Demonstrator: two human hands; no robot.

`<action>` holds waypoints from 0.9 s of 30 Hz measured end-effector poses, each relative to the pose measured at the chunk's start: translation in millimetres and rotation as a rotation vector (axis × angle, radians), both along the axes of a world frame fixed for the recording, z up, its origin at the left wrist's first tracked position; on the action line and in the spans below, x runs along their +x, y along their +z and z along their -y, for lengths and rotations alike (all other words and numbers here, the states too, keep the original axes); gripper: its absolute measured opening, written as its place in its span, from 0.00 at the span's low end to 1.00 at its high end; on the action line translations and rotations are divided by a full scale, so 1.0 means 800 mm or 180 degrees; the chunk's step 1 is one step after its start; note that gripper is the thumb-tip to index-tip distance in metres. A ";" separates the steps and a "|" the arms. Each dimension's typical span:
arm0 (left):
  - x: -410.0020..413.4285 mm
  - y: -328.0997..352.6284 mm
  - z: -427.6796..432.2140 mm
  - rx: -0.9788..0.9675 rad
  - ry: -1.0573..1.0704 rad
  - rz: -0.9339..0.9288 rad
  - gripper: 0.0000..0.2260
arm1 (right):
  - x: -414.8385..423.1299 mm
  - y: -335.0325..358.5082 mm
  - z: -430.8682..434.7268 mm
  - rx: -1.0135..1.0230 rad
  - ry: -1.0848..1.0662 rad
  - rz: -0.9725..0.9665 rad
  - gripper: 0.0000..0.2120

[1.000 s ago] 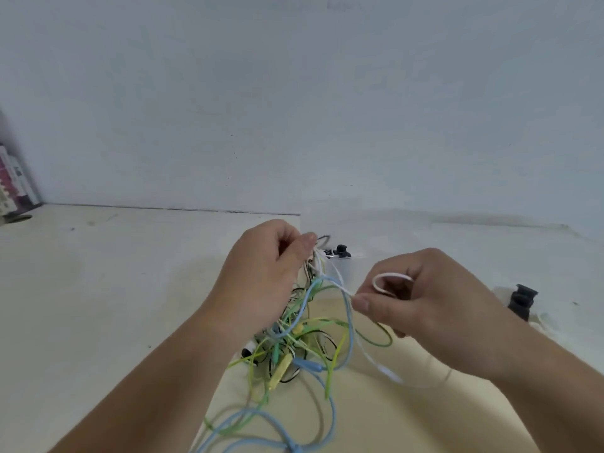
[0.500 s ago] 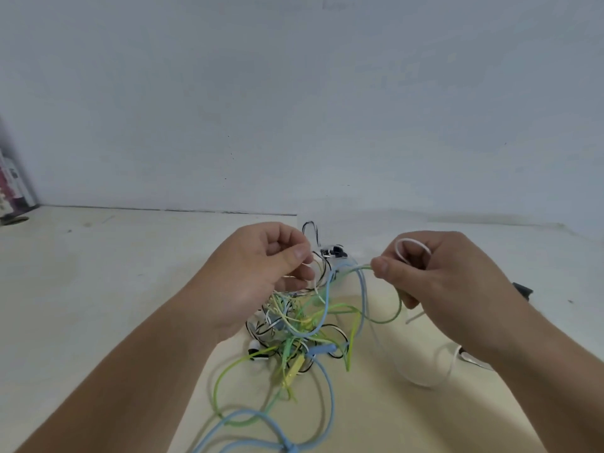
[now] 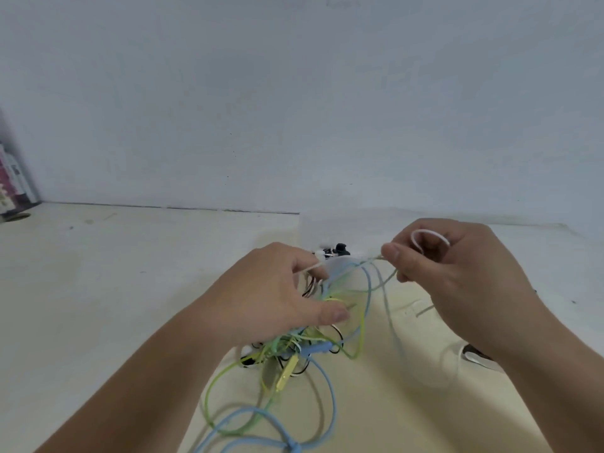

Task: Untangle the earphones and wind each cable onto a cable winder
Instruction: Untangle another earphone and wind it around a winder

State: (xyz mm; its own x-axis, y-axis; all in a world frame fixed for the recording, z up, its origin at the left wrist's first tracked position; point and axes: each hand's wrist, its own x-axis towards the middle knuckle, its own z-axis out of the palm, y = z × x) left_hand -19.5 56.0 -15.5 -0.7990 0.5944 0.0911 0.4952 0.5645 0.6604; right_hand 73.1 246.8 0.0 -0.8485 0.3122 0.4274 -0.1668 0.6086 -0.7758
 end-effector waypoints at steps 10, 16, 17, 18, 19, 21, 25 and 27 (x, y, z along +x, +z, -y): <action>-0.033 -0.007 0.031 -0.0397 0.0714 -0.0352 0.12 | -0.006 0.007 -0.021 -0.1390 -0.0373 -0.0551 0.15; -0.047 -0.015 0.041 -0.0138 0.1076 -0.0490 0.09 | -0.002 0.021 -0.038 -0.3008 0.0705 -0.0635 0.13; -0.048 -0.014 0.041 0.0014 0.1065 -0.0402 0.06 | 0.000 0.022 -0.036 -0.2893 0.0802 -0.0489 0.14; -0.049 -0.013 0.041 0.0136 0.1056 -0.0351 0.05 | 0.001 0.022 -0.033 -0.2674 0.0776 -0.0310 0.16; -0.048 -0.011 0.041 0.0218 0.1036 -0.0322 0.07 | 0.001 0.020 -0.030 -0.2245 0.0591 -0.0076 0.18; -0.044 -0.006 0.041 0.0402 0.1028 -0.0300 0.08 | -0.001 0.011 -0.031 -0.0752 -0.0022 0.0466 0.12; -0.033 0.013 0.036 0.0923 0.0857 -0.0392 0.15 | -0.003 0.000 -0.029 0.0801 -0.0319 0.1282 0.06; -0.027 0.021 0.035 0.1253 0.0516 -0.0259 0.21 | -0.004 -0.006 -0.027 0.1124 -0.0163 0.1383 0.21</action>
State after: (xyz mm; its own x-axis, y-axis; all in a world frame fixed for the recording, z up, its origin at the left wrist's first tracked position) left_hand -41.3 27.8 1.5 -0.8600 0.3691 0.3524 0.4803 0.3521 0.8034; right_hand 69.9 268.2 -4.8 -0.9574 0.2589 0.1281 0.1591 0.8427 -0.5143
